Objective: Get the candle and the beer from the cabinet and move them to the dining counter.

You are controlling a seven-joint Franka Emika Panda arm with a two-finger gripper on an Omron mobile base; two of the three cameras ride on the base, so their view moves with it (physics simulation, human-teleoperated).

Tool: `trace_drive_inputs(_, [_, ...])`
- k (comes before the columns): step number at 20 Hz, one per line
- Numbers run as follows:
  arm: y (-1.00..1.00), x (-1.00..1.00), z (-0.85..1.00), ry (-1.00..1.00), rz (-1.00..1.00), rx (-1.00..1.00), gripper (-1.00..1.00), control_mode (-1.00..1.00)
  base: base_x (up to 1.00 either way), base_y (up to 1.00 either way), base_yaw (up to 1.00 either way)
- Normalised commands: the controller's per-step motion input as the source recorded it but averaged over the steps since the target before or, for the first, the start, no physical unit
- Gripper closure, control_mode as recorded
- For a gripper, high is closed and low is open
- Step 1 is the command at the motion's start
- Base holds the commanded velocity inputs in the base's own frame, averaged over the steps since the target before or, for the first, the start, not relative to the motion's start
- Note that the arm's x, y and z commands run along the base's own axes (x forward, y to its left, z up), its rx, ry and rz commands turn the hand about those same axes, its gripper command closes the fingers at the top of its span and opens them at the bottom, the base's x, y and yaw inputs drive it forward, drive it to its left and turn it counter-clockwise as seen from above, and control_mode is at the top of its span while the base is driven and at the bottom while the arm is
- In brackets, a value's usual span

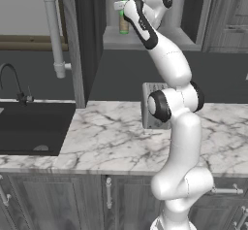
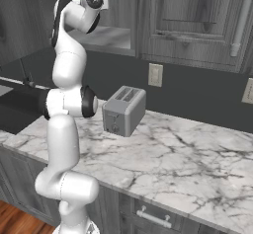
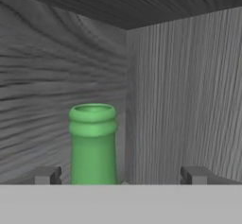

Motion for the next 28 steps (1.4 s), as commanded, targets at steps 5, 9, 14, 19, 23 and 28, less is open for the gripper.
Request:
trace_drive_inputs(5, [0.00,0.00,0.00,0.00,0.00,0.00,-1.00,-1.00,0.00,0.00,0.00])
trace_drive_inputs(9, [0.00,0.00,0.00,0.00,0.00,0.00,-1.00,-1.00,0.00,0.00,0.00])
trace_drive_inputs(14, [0.00,0.00,0.00,0.00,0.00,0.00,-1.00,-1.00,0.00,0.00,0.00])
trace_drive_inputs(19, [0.00,0.00,0.00,0.00,0.00,0.00,1.00,-1.00,0.00,0.00,0.00])
trace_drive_inputs(23, [0.00,0.00,0.00,0.00,0.00,0.00,1.00,-1.00,0.00,0.00,0.00])
trace_drive_inputs(28, [0.00,0.00,0.00,0.00,0.00,0.00,1.00,-1.00,0.00,0.00,0.00])
